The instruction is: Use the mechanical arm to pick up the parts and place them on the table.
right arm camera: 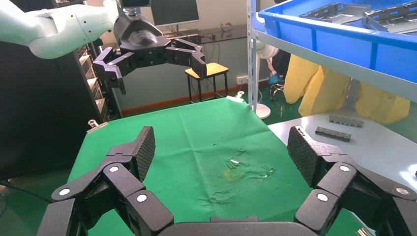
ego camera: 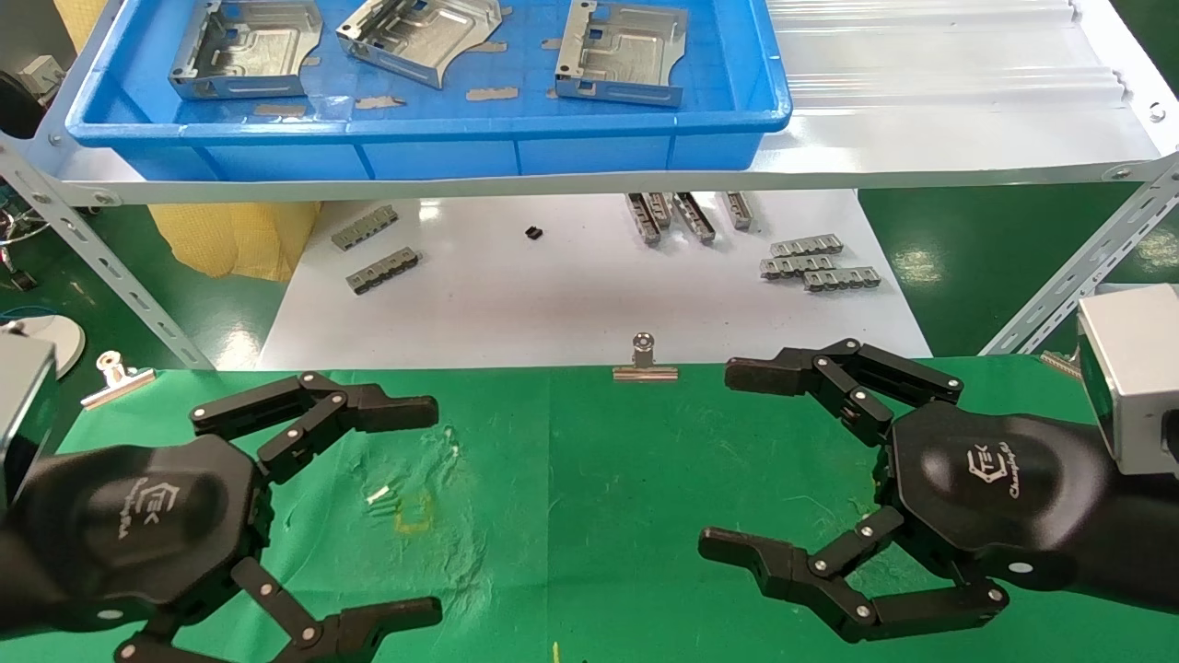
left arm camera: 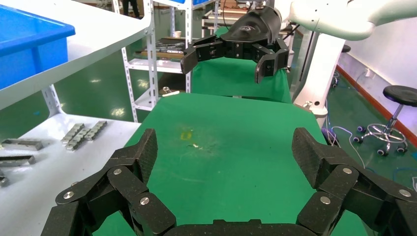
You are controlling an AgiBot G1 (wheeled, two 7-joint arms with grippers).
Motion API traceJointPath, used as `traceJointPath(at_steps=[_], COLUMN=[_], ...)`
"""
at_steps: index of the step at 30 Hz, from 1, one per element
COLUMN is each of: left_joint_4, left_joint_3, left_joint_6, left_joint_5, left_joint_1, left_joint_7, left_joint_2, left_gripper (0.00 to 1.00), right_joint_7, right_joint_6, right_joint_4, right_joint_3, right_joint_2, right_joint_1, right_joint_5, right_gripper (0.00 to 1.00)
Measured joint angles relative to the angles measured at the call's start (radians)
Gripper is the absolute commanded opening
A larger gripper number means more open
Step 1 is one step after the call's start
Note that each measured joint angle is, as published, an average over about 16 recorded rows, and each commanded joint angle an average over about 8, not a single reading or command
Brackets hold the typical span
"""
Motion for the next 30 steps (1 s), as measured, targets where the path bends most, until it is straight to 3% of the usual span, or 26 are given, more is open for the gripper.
traceJointPath(at_steps=[17, 25, 30], left_joint_4=[0.0, 0.0, 0.0], left_joint_3=[0.0, 0.0, 0.0], left_joint_6=[0.0, 0.0, 0.0], left_joint_5=[0.0, 0.0, 0.0], left_joint_1=[0.0, 0.0, 0.0], left_joint_7=[0.0, 0.0, 0.0], left_joint_2=[0.0, 0.0, 0.0], left_gripper=[1.0, 1.0, 1.0], right_joint_7=[0.0, 0.0, 0.0], right_joint_6=[0.0, 0.0, 0.0], right_joint_4=[0.0, 0.0, 0.0], right_joint_3=[0.0, 0.0, 0.0], right_joint_2=[0.0, 0.0, 0.0], right_joint_1=[0.0, 0.0, 0.0], right_joint_5=[0.0, 0.0, 0.0], right_gripper=[1.0, 0.0, 0.0])
